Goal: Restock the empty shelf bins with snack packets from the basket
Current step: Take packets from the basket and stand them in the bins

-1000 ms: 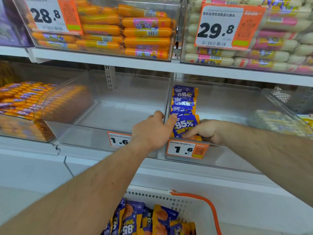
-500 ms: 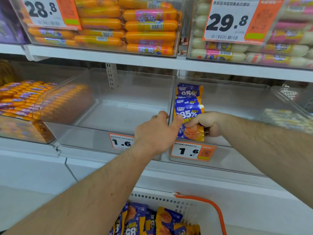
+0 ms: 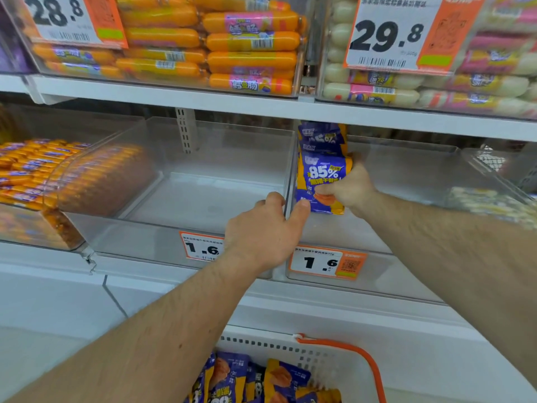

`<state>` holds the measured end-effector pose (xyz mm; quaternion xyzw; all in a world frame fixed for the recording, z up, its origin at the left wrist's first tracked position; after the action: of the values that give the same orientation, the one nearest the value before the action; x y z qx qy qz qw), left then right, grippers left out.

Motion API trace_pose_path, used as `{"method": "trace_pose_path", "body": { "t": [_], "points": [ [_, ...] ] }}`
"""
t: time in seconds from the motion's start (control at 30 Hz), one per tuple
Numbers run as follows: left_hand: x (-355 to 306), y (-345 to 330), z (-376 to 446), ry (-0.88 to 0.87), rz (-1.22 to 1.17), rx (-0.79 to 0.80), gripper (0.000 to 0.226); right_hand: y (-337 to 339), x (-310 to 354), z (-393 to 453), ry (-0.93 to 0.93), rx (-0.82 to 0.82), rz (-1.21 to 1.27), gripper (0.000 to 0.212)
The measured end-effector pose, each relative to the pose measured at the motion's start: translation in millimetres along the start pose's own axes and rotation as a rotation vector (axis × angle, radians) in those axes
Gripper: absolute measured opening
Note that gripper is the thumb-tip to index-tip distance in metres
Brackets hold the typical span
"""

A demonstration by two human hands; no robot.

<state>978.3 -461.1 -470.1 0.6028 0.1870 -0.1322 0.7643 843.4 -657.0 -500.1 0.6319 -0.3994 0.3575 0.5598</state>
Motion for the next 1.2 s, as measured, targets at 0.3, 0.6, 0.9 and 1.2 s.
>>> {"method": "trace_pose_path", "body": {
  "t": [0.3,0.6,0.9,1.2],
  "points": [
    [0,0,0,-0.007,0.013,-0.002,0.055,2,-6,-23,-0.239,0.131,-0.132,0.056],
    [-2,1,-2,0.002,0.035,-0.005,0.055,2,0,-20,-0.213,0.121,-0.027,0.078],
    [-3,0,-2,0.002,0.047,-0.009,0.056,15,18,-18,-0.224,0.254,-0.281,0.053],
    [-3,0,-2,0.003,0.038,-0.008,0.053,10,18,-33,-0.344,0.272,-0.161,0.05]
  ]
}}
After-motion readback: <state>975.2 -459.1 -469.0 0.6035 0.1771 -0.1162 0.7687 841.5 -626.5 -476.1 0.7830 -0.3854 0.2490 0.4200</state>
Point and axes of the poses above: each hand's wrist, its own z-axis towards the middle knuckle, its own y-axis out of the back of the hand, x = y × z, the point moved 1 cm from there along z, towards the middle knuckle, and after that the axes turned 11 degrees about -y, right-handed, at the moved point
